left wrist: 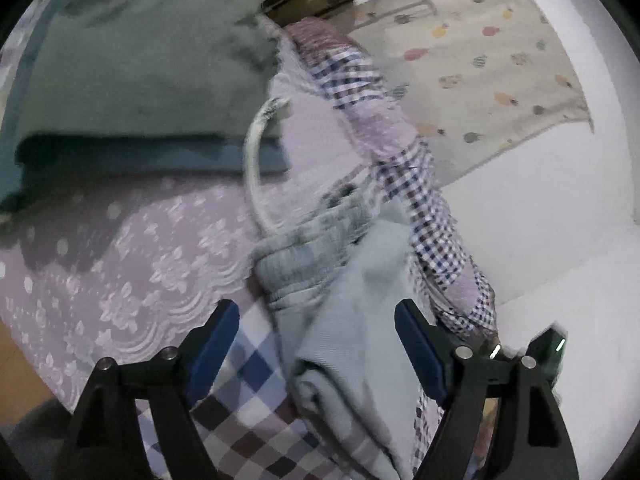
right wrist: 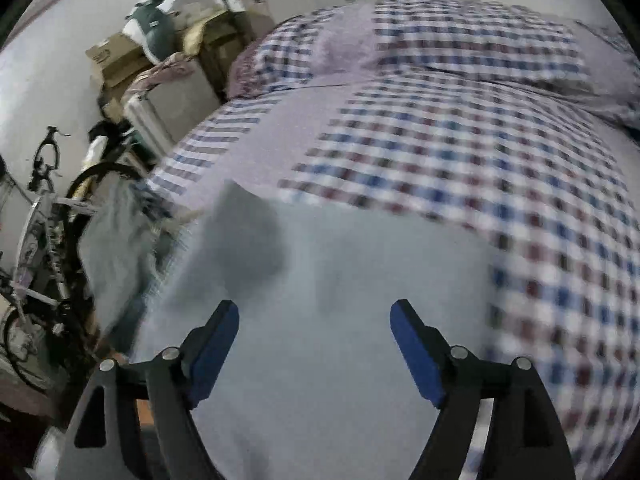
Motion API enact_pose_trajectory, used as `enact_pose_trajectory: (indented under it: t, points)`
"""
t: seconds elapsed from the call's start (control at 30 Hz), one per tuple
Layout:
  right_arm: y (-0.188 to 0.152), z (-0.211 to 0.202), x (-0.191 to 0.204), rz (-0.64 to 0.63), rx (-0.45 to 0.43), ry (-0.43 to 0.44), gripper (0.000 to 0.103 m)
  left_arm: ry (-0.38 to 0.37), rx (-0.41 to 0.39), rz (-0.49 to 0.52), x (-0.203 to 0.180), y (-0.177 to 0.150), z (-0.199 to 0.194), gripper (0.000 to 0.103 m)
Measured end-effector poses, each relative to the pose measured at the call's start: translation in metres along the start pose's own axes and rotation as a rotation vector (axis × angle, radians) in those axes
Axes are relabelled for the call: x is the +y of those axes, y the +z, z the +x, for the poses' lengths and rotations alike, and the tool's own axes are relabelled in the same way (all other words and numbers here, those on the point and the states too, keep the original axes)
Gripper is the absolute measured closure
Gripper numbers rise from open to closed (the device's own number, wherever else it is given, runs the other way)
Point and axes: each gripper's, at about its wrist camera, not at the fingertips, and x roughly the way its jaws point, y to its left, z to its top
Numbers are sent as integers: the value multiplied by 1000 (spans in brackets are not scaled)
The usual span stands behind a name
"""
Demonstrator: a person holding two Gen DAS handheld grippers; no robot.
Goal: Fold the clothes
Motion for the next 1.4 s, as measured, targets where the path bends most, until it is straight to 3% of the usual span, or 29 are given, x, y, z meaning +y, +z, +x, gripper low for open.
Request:
enact_pose_trajectory:
  t: [0.07, 0.13, 0.33, 0.4, 0.5, 0.57, 0.67, 0.73, 0.83, 0.97, 1.23, 1.4]
  points:
    - [-21, -12, -15, -1, -37, -58, 21, -33, -25, 75, -20, 0, -7, 20]
    - [-18, -13, -19, 32, -87, -68, 21, -47, -31, 174, -45, 1, -7, 20]
    - [-10, -17, -28, 131, -236, -96, 20, -26, 59, 538, -155, 2, 53, 20]
    - [-6, -17, -32, 166, -285, -100, 12, -11, 88, 630, -187, 2, 80, 20]
    - [19, 4, -34, 226, -331, -74, 10, 39, 137, 684, -221, 2, 131, 19]
    - [35, 31, -31, 218, -323, -90, 10, 146, 163, 765, -225, 1, 183, 19]
    - [43, 77, -29, 173, -249, -155, 10, 364, 190, 911, -201, -5, 237, 19]
    - [37, 110, -31, 146, -176, -190, 10, 408, 201, 984, -181, -10, 255, 19]
    - [29, 133, -39, 154, -138, -179, 10, 336, 170, 982, -156, -15, 256, 19]
    - [24, 141, -35, 130, -139, -215, 9, 303, 143, 990, -147, -21, 259, 16]
    - [21, 152, -28, 98, -114, -267, 8, 341, 144, 1046, -147, -34, 270, 9]
    - [21, 147, -24, 102, -112, -276, 8, 327, 151, 1040, -146, -32, 271, 6]
